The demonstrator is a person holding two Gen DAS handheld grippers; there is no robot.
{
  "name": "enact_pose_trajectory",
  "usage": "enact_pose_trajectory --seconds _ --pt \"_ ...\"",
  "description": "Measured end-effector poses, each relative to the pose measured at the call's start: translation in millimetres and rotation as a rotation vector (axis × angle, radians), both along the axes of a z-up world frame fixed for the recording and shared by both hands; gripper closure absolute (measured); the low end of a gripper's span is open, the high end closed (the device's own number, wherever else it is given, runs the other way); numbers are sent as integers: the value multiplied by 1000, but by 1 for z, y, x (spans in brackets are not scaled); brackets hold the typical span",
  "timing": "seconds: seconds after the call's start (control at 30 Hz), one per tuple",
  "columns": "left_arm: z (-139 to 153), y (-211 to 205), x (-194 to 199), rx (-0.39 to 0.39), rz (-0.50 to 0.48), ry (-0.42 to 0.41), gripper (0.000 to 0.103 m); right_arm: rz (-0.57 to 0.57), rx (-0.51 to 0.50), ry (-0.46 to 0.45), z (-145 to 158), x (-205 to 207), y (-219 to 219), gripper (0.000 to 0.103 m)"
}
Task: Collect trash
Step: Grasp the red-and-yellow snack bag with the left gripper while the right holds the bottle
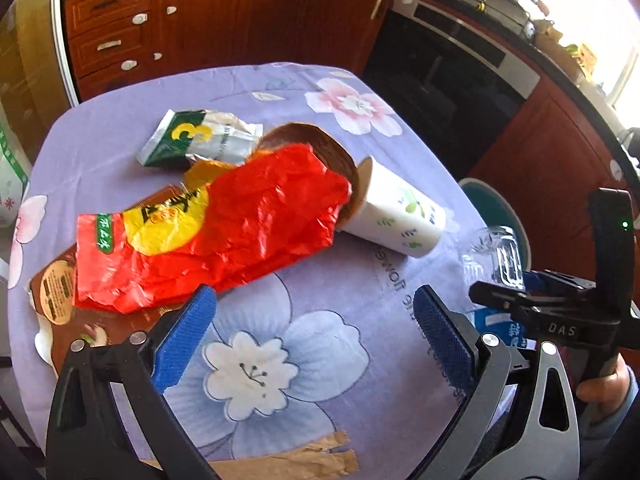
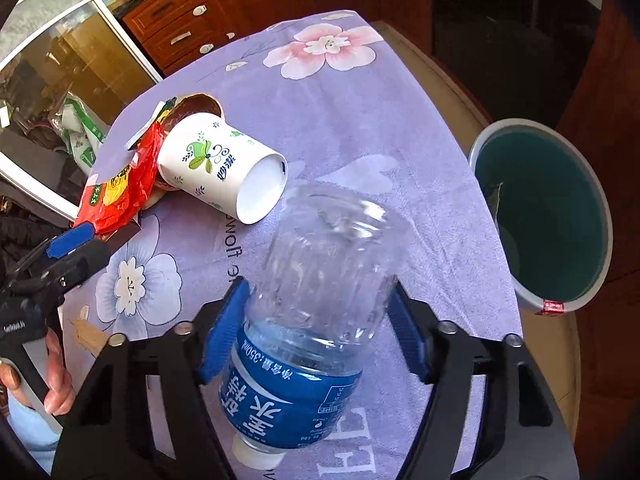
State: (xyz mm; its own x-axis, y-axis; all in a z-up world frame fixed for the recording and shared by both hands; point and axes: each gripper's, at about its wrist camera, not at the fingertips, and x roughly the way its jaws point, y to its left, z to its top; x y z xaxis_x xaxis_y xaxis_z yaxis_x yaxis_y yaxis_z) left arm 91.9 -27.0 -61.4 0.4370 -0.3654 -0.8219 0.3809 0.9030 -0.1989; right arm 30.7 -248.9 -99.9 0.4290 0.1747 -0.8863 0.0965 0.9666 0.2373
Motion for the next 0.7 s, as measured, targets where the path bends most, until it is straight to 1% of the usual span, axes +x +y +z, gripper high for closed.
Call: enact_pose_trajectory --seconds 0.03,0.1,0.17,0.33,0.4,0.5,0.53,0.57,0.6,0.67,0.7 --pt "2 -1 4 32 5 -14 4 -3 -10 -11 2 1 -1 39" --pt "5 -2 9 95 8 -69 4 -1 -39 -28 5 4 -1 39" --pt "2 2 15 148 9 -93 4 1 -33 -34 7 5 -3 39" --pt "-26 1 29 252 -17 -44 7 9 -4 -27 4 7 -7 39" --pt "-33 -6 34 301 -19 -58 7 5 7 -23 1 9 -8 39" --pt "-40 -9 42 332 1 -58 8 -2 19 -15 -1 10 -8 39" --pt "-40 -8 43 340 5 -63 13 -2 21 -14 -1 10 -8 39" --pt "-40 -9 44 342 5 -65 22 -2 22 -14 -1 10 -8 39" --pt "-38 -8 45 339 2 -67 26 -1 20 -14 -1 10 -8 39" --pt "-33 -8 43 319 -10 -72 47 -1 21 -15 -1 9 -8 39" --pt "-30 -10 41 312 -16 -73 53 -2 21 -15 -1 9 -8 39"
